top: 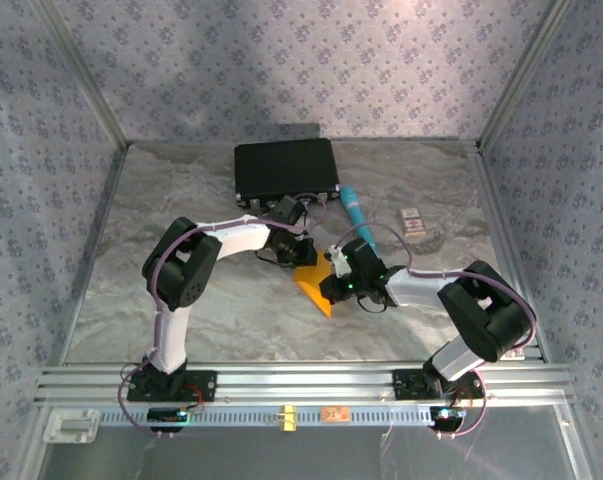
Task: Fold a paper plane with a square sheet of paper (pick it up from the middle)
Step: Third fold the triangle at the center of the table.
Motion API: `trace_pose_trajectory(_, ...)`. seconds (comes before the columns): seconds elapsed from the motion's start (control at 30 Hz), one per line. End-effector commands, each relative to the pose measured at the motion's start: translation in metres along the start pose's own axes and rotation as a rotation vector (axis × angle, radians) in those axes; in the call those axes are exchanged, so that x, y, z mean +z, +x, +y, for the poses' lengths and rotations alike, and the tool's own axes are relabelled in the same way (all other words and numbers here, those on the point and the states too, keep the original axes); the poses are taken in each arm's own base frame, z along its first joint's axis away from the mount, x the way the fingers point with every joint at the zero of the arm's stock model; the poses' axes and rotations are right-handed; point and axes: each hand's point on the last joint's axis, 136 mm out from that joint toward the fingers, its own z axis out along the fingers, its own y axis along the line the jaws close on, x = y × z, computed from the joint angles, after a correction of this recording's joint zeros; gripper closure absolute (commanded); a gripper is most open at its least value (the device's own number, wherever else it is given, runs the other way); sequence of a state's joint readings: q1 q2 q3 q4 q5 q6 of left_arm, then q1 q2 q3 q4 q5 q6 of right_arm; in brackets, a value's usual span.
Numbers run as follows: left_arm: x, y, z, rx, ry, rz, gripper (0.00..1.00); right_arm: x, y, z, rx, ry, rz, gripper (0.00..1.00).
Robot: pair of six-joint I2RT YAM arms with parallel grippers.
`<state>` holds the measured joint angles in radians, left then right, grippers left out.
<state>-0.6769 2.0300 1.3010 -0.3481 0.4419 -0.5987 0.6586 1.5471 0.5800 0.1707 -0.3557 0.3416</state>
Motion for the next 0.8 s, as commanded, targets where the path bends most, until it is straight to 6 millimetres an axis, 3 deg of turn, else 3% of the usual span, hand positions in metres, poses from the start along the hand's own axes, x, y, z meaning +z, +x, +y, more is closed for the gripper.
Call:
trace_pose_trajectory(0.0,0.0114,0.0181,0.0190,-0.020,-0.077,0.061,0.85,-0.0008,-0.0037,-0.0063,-0.012,0.036,0.005,0.96)
trace_pose_trajectory(0.77,0.0143,0.0212,0.0214,-0.025,-0.079,0.069,0.85,-0.0032,-0.0088,-0.0083,-0.007,0.038,-0.003,0.96)
